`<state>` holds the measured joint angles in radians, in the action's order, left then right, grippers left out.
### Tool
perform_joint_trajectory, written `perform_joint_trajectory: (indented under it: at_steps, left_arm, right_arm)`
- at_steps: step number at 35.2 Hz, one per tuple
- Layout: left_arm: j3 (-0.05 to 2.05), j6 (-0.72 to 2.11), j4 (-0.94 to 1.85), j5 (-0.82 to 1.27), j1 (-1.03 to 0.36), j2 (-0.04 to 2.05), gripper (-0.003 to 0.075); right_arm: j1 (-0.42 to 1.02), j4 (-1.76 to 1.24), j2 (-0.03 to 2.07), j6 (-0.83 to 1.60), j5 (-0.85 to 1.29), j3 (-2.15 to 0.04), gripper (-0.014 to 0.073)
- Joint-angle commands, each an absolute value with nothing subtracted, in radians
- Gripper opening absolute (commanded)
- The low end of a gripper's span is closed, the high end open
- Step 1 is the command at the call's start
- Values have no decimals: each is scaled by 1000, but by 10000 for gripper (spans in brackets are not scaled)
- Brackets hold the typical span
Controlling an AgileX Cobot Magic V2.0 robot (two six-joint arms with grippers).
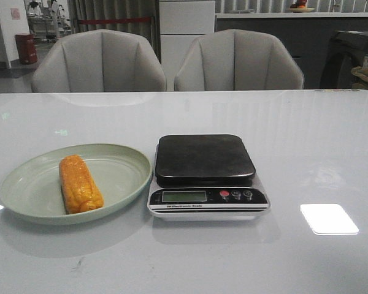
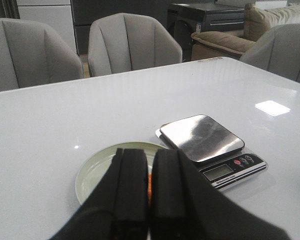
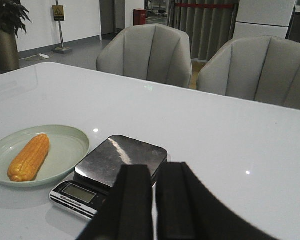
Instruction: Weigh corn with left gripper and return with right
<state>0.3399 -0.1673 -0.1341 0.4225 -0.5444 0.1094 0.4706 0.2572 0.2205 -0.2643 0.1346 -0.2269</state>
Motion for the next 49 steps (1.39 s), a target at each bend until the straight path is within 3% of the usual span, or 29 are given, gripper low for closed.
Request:
perform_joint_trajectory:
  at_steps: [1,12,31,49]
  left_arm:
    - [363,-168,-138,348,-543,117,114]
    - [340,-168,-138,344,-527,117,114]
    - [251,-168,-134,308,-126,33,114]
    - [-40,-168,-100,-35,-81,-27,114]
  right_arm:
    - [464,274,230,-257,52,-258,197]
    - [464,274,230,-257,52,-258,197]
    - [464,274,230,-257,52,-258,197]
    - [464,274,230,-257,50,-258,197]
